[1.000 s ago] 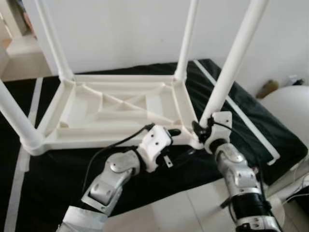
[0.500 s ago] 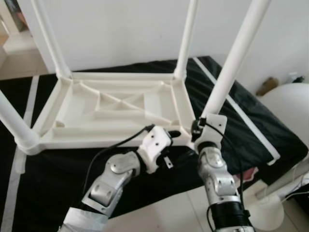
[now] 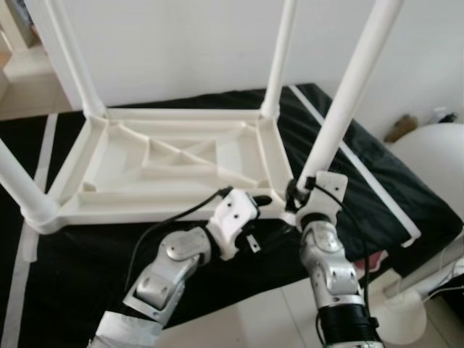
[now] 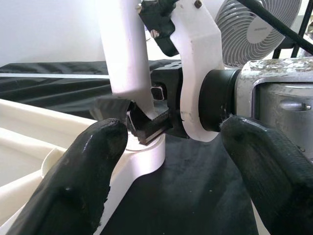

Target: Building children table

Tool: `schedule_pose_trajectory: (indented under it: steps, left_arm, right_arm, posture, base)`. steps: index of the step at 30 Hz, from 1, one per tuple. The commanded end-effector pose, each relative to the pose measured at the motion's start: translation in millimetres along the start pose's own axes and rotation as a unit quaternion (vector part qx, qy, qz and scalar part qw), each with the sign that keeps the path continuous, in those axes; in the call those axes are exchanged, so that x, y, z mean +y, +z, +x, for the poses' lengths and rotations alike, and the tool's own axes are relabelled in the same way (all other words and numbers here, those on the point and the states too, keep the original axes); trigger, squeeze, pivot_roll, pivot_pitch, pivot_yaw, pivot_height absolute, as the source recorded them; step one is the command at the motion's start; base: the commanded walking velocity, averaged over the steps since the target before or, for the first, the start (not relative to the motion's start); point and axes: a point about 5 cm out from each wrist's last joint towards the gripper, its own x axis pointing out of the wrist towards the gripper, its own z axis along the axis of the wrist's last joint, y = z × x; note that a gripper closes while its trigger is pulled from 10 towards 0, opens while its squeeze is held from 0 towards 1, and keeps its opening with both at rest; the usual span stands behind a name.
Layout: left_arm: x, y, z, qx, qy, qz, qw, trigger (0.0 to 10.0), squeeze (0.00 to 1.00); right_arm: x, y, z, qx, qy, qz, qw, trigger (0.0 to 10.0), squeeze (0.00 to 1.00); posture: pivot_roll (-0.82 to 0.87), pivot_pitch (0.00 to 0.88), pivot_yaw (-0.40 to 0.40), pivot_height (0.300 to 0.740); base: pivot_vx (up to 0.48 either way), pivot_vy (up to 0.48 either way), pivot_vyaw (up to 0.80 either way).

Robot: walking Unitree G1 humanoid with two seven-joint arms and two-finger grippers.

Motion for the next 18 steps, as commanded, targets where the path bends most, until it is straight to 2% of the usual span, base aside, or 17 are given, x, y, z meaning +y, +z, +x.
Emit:
schedule_pose_trajectory:
  steps: [1,4,5,7,8,18]
  left_arm:
    - [2.0,-3,-0.8,0.005,0.011,0.000,1.000,10.0,0.00]
    - [2.3,-3,-0.4,0.004,0.012,-0.001,1.000,10.0,0.00]
    - [0.7,-4,-0.8,0.007,0.001,-0.014,1.000,10.0,0.00]
    - [0.7,-4,-0.8,0.007,0.001,-0.014,1.000,10.0,0.00]
    - [-1.2,-4,-1.2,0.007,-0.009,-0.018,1.000,10.0,0.00]
    - [-7.8,-8,-3.6,0.013,-0.047,-0.059,0.997,10.0,0.00]
  right_arm:
    - [-5.3,2,-1.2,-0.005,0.003,0.006,1.000,10.0,1.00]
    - [-13.6,6,-0.6,-0.015,0.022,0.001,1.000,10.0,1.00]
    - [-16.9,6,-0.7,-0.017,0.038,-0.005,0.999,10.0,0.86]
    - [-16.9,6,-0.7,-0.017,0.038,-0.005,0.999,10.0,0.86]
    - [-20.3,7,-0.8,-0.018,0.050,-0.009,0.999,10.0,0.00]
    - [-34.8,0,-2.7,-0.011,0.138,-0.045,0.989,10.0,0.00]
  posture:
    - [-0.06,0.022,-0.017,0.740]
    - [-0.06,0.020,-0.016,0.740]
    - [-0.06,0.021,-0.014,0.740]
    - [-0.06,0.021,-0.014,0.740]
    - [-0.06,0.020,-0.014,0.740]
    - [-0.06,0.000,-0.019,0.740]
  base:
    - [0.000,0.000,0.00]
    - [0.000,0.000,0.00]
    - [0.000,0.000,0.00]
    - [0.000,0.000,0.00]
    - [0.000,0.000,0.00]
    - [0.000,0.000,0.00]
